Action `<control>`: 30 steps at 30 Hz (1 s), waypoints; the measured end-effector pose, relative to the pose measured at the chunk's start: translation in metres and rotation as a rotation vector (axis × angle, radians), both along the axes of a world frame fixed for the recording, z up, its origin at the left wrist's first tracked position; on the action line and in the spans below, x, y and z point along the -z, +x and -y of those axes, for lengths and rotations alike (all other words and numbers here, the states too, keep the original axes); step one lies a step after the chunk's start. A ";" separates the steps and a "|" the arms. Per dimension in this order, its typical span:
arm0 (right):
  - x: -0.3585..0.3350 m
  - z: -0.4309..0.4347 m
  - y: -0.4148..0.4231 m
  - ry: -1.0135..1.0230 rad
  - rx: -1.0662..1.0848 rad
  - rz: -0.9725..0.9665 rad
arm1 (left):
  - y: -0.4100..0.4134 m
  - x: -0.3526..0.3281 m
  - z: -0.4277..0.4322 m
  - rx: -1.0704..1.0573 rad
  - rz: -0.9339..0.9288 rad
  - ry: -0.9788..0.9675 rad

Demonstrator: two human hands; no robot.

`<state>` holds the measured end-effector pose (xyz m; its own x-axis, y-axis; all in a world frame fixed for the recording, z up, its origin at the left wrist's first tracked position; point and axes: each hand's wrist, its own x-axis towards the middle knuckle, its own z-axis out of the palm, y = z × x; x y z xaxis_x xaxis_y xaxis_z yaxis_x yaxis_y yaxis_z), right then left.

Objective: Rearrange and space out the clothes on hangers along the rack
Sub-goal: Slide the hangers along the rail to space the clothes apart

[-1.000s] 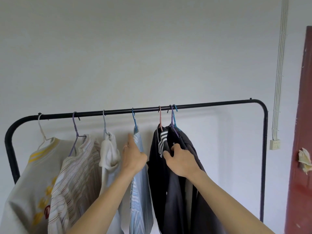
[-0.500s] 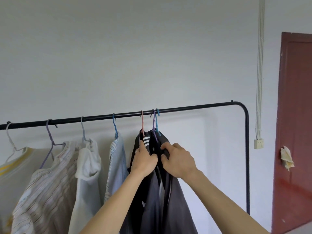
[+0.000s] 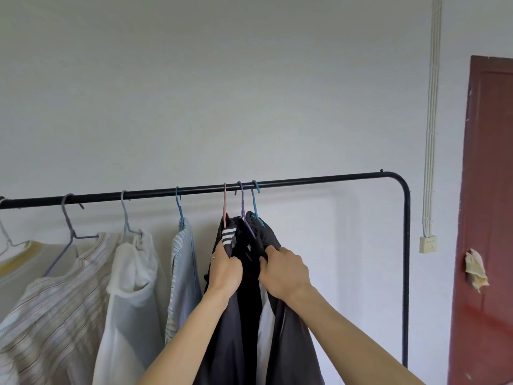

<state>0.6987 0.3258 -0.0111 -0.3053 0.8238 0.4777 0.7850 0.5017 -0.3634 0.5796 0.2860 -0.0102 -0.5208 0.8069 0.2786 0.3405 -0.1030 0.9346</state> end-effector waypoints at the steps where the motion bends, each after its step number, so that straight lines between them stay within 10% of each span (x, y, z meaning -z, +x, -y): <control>1: 0.000 -0.004 0.006 0.006 0.005 -0.014 | 0.003 0.002 -0.002 -0.008 0.007 0.012; 23: -0.004 -0.056 0.097 -0.014 0.215 -0.040 | 0.019 0.001 -0.008 0.047 0.030 -0.011; 30: 0.006 -0.037 0.059 0.319 0.385 0.341 | 0.009 0.006 -0.016 0.028 -0.037 -0.030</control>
<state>0.7573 0.3630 -0.0173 -0.1926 0.7380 0.6468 0.9777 0.2009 0.0619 0.5884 0.3017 -0.0163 -0.4874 0.8296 0.2724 0.3721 -0.0848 0.9243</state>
